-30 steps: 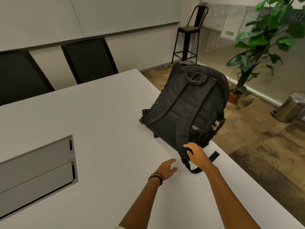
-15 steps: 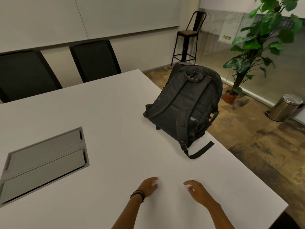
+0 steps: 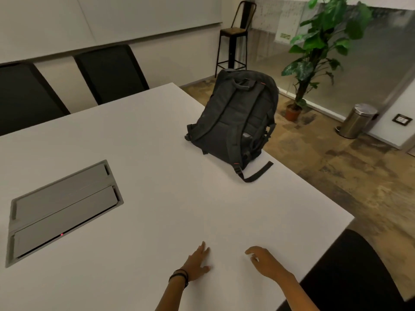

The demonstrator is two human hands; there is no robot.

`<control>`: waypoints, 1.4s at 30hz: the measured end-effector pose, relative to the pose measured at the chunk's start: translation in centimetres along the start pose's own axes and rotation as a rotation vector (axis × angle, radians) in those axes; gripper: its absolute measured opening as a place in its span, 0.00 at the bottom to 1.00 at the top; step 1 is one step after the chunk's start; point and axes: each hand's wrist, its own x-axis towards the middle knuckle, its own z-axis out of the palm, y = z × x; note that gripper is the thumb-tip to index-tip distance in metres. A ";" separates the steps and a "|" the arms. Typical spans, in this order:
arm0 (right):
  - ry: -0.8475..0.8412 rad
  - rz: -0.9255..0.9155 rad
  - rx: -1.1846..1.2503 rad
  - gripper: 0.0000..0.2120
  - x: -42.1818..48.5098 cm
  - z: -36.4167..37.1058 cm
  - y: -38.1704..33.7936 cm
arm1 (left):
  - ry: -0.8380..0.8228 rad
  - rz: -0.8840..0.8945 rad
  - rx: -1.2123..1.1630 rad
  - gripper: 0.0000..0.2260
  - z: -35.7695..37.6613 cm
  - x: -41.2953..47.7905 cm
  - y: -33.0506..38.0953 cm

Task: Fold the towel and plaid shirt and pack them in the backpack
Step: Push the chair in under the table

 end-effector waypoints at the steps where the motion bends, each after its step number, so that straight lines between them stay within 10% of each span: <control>1: -0.003 0.003 0.011 0.15 -1.1 0.6 0.0 | -0.001 0.006 0.009 0.32 0.8 -0.6 -0.1; 14: 0.334 -0.152 0.146 0.16 -11.0 1.8 -6.0 | 0.018 0.023 0.011 0.25 4.0 -6.0 0.5; 32: 0.880 0.219 -0.147 0.14 -32.9 -7.6 -4.8 | -0.248 0.926 0.097 0.18 7.9 -13.8 26.2; 42: 0.933 0.385 -0.031 0.12 -41.5 -9.8 4.6 | -0.434 1.015 0.297 0.23 13.3 -17.2 35.6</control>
